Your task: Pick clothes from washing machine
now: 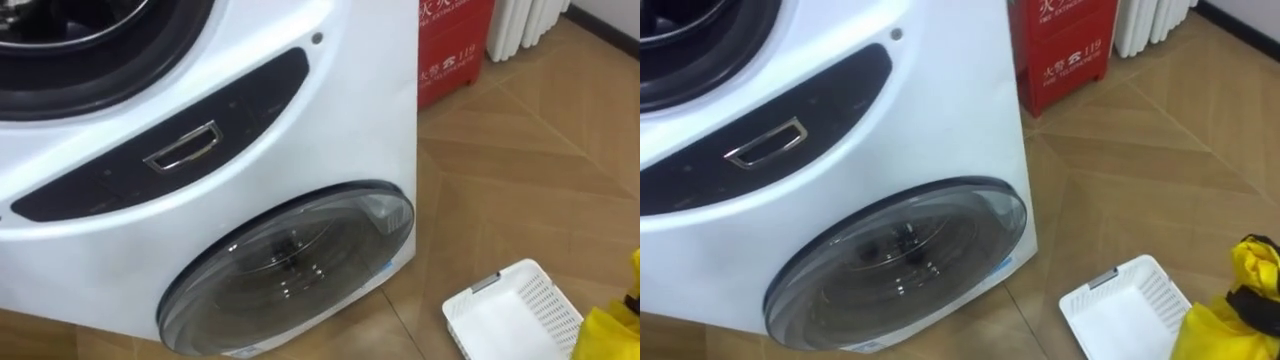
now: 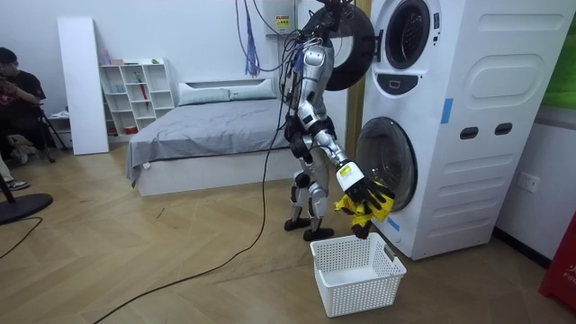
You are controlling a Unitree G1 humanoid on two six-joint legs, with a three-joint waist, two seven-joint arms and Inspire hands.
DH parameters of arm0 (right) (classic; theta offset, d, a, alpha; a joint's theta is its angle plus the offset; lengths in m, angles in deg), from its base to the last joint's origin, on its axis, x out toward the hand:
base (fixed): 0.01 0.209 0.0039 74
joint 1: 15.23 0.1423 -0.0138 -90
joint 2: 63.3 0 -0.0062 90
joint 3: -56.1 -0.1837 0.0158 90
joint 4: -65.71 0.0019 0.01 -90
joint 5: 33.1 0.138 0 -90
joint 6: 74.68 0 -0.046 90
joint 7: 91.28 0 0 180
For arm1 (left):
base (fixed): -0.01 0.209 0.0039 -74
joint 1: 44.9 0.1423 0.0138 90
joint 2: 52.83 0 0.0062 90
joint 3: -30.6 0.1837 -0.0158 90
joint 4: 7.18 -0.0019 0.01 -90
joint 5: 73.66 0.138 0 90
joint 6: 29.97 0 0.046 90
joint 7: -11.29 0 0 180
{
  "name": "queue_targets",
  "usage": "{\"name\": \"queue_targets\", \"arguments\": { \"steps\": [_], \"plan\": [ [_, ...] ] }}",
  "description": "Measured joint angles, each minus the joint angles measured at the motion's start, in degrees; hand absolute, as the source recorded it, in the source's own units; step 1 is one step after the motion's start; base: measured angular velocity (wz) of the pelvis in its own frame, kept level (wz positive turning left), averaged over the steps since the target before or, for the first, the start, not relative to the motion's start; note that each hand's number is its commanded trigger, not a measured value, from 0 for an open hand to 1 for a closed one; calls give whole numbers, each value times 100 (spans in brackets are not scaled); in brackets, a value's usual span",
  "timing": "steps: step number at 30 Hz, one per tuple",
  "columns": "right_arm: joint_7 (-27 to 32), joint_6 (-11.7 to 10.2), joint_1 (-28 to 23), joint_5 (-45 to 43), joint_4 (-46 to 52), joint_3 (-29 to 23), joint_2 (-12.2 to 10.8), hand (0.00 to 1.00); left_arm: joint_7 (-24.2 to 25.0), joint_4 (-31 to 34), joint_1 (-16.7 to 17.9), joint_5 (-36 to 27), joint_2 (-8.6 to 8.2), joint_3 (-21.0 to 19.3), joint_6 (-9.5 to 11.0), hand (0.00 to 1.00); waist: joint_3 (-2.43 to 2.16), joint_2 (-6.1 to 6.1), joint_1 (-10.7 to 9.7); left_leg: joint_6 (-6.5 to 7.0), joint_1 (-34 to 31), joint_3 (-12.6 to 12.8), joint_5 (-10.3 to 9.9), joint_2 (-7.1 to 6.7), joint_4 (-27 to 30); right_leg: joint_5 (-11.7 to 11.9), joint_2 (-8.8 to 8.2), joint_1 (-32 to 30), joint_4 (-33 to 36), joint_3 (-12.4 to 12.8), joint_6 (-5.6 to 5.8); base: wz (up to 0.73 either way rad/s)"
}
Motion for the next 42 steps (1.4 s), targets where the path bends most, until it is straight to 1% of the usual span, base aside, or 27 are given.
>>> {"name": "queue_targets", "arguments": {
  "steps": [2,3,6,7,9,11,15,18,20,23,24,26,27,30,34,37,41,42],
  "plan": [
    [0,-1,-15,2,0,0,0,0,68,-31,13,0,-3,9,6,0,2,-3,0,2,0,-9,1,1,-4,1,0,1,0,-1,15,0],
    [0,-1,-17,13,0,0,0,0,91,-30,42,-1,-3,25,15,0,19,-26,0,3,0,-13,2,1,-18,-4,0,1,0,-2,30,0],
    [0,-1,-18,26,0,-1,0,0,114,-23,133,0,-4,49,36,0,21,-29,1,42,-8,-56,29,-2,-40,-7,-1,1,-25,-13,40,0],
    [0,-1,-19,27,0,-2,0,0,130,-24,159,1,-4,48,36,0,26,-36,-2,20,-6,-116,46,-5,-76,-11,-1,3,-26,-19,46,4],
    [0,-2,-19,21,1,-2,1,0,188,-24,187,1,-4,48,36,0,28,-43,0,-37,5,-137,87,-5,-118,-19,-5,2,-25,-23,60,5],
    [0,-4,-20,10,4,-1,0,0,229,-25,221,1,-4,48,37,0,41,-67,0,-39,6,-138,89,-4,-120,-32,-8,3,-24,-23,82,2],
    [-1,-4,-27,1,10,-2,0,0,267,-23,298,1,-4,47,37,0,43,-111,-15,-40,7,-139,88,-6,-121,-70,-17,9,-25,-23,130,0],
    [-1,-4,-30,-33,11,-2,0,0,292,-24,327,1,-4,48,37,0,43,-144,-21,-40,20,-139,87,-7,-116,-105,-25,37,-39,-26,131,1],
    [0,-5,-30,-42,11,-2,0,0,293,-21,327,1,-3,48,37,0,27,-142,-21,-41,28,-139,87,-9,-116,-138,-35,51,-42,-39,141,5],
    [0,-15,-31,-56,11,-2,-1,0,299,-32,327,4,-4,48,40,0,32,-163,-16,-42,97,-139,87,-13,-127,-197,-45,109,-45,-49,151,1],
    [-1,-19,-32,-49,11,-4,0,0,300,-27,327,4,-3,47,41,0,38,-172,-15,-42,111,-141,87,-15,-126,-225,-50,135,-45,-54,171,0],
    [0,-55,-31,-45,11,-12,4,0,300,-24,327,4,-3,47,49,0,38,-173,-15,-42,135,-143,86,-19,-116,-264,-62,173,-45,-64,179,2],
    [0,-123,-30,-45,12,-12,6,0,300,-23,327,6,-2,43,69,0,41,-176,-14,-42,158,-144,86,-23,-118,-282,-69,175,-40,-71,193,0],
    [0,-202,-32,-20,11,-12,6,0,299,-28,327,9,-1,41,123,0,40,-175,-11,-43,172,-161,86,-26,-142,-294,-79,199,-27,-89,202,0],
    [4,-245,-33,19,11,-13,6,0,292,-41,322,8,1,41,197,0,61,-204,-20,-44,252,-168,85,-24,-208,-332,-97,258,-40,-160,250,2],
    [4,-277,-33,27,12,-12,5,0,292,-57,322,7,1,47,235,0,82,-235,-20,-46,262,-168,79,-28,-215,-352,-101,270,-45,-160,229,4],
    [4,-281,-43,24,10,-12,4,0,293,-78,323,9,0,52,235,0,84,-237,-21,-65,276,-156,64,-26,-209,-367,-105,305,-50,-165,187,7],
    [4,-288,-106,24,10,-5,2,0,297,-87,323,9,-3,52,234,0,85,-242,-20,-79,322,-154,55,-20,-197,-381,-107,381,-67,-180,145,11]
  ]
}}
